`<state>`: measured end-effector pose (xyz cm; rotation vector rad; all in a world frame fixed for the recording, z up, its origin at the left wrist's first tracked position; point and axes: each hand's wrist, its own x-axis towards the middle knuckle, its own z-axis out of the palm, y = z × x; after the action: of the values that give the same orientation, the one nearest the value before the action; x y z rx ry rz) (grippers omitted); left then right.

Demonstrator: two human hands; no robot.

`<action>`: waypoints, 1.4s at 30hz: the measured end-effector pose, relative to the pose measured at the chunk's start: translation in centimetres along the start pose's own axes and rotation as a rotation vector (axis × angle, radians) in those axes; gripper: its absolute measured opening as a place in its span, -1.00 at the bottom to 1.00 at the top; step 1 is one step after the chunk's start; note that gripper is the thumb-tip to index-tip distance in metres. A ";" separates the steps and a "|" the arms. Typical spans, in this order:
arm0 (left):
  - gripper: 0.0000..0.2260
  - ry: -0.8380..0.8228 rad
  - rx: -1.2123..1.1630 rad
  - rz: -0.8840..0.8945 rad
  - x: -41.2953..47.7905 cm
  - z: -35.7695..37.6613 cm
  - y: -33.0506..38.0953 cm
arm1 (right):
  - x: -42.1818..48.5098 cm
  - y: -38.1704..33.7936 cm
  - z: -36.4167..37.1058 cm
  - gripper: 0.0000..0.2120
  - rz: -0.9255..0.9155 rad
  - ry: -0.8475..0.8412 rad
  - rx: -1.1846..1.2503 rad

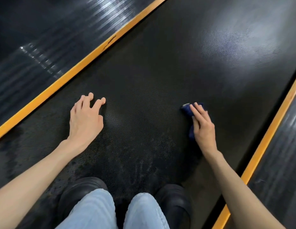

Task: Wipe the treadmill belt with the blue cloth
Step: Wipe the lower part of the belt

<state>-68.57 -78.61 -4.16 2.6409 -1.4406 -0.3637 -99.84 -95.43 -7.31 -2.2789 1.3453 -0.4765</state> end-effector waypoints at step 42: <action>-0.43 0.015 0.010 -0.016 0.0 -1.8 -2.7 | 8.1 -17.1 11.8 -0.49 -0.441 -0.269 0.048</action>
<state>-65.89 -77.12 -2.98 2.6584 -1.4215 -0.3390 -77.74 -92.92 -7.49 -2.4930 0.6955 -0.3177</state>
